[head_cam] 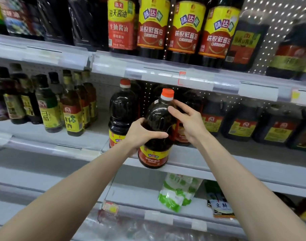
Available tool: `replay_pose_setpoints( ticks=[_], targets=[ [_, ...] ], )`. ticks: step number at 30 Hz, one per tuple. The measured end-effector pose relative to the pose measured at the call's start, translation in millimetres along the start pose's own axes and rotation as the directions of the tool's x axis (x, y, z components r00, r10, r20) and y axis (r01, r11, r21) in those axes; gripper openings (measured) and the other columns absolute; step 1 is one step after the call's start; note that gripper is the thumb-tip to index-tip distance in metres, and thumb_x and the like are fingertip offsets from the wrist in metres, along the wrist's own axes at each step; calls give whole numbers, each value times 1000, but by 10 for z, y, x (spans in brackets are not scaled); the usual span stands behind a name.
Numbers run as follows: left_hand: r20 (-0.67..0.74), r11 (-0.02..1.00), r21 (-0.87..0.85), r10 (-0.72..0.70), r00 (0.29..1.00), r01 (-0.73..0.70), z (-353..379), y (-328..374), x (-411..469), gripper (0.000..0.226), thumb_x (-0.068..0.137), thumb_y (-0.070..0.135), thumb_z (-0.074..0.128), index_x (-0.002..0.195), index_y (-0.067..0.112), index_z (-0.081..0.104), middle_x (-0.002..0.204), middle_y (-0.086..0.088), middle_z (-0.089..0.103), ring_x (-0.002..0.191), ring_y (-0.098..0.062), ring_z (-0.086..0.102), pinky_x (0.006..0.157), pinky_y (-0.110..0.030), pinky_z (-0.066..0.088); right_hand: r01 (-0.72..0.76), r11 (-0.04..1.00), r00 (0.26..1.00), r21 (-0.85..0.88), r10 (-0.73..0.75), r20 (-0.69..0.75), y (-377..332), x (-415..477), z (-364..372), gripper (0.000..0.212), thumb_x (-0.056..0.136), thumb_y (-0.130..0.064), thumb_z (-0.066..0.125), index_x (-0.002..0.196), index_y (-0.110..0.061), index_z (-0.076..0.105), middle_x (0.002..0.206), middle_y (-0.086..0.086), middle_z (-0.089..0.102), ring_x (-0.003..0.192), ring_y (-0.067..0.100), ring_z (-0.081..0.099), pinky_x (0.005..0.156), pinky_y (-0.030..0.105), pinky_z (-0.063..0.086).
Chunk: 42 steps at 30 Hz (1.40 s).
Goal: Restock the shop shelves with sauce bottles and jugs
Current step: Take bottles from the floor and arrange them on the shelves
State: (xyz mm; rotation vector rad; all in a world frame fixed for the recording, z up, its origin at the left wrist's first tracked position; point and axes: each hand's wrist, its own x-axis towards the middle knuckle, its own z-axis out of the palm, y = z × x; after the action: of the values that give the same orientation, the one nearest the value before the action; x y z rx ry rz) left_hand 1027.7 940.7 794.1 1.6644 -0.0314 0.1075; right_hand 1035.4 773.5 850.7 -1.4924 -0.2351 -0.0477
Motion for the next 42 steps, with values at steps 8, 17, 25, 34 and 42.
replay_pose_setpoints(
  ticks=[8, 17, 25, 34, 42],
  targets=[
    [-10, 1000, 19, -2, 1000, 3, -30, -60, 423, 81, 40, 37, 95, 111, 14, 64, 102, 2, 72, 97, -12, 68, 89, -34, 55, 3, 999, 1000, -50, -5, -30, 60, 401, 54, 44, 84, -19, 72, 126, -20, 62, 116, -3, 68, 96, 1, 65, 92, 36, 52],
    [-6, 998, 42, -55, 998, 55, 37, -143, 621, 78, 49, 39, 93, 113, 12, 57, 107, 0, 67, 97, -14, 64, 85, -29, 52, -8, 999, 998, -48, 5, -61, 211, 635, -2, 37, 85, -22, 71, 122, -25, 66, 111, -8, 68, 96, 1, 62, 87, 32, 52],
    [1, 998, 35, 48, 999, -48, 78, -321, 543, 55, 72, 38, 81, 117, 23, 53, 112, 9, 64, 107, -10, 61, 93, -32, 51, 13, 998, 999, -61, -15, -32, 385, 621, -59, 46, 90, -30, 64, 135, -32, 54, 124, -7, 62, 106, 2, 59, 90, 29, 48],
    [-23, 989, -3, 146, 989, -146, 183, -827, 188, 75, 90, 27, 63, 151, 24, 20, 145, 16, 39, 132, 0, 38, 109, -28, 36, -92, 993, 994, -69, 87, -69, 1116, 190, -122, 53, 93, -37, 59, 142, -29, 41, 136, -13, 51, 127, 9, 47, 98, 31, 43],
    [-5, 995, -38, 97, 995, -97, 209, -1087, 242, 57, 91, 34, 59, 143, 23, 38, 132, 9, 56, 119, -2, 53, 101, -27, 45, -167, 985, 981, -50, 160, -111, 1510, 62, -122, 63, 95, -37, 55, 149, -17, 31, 146, 0, 44, 128, 12, 45, 99, 24, 39]
  ],
)
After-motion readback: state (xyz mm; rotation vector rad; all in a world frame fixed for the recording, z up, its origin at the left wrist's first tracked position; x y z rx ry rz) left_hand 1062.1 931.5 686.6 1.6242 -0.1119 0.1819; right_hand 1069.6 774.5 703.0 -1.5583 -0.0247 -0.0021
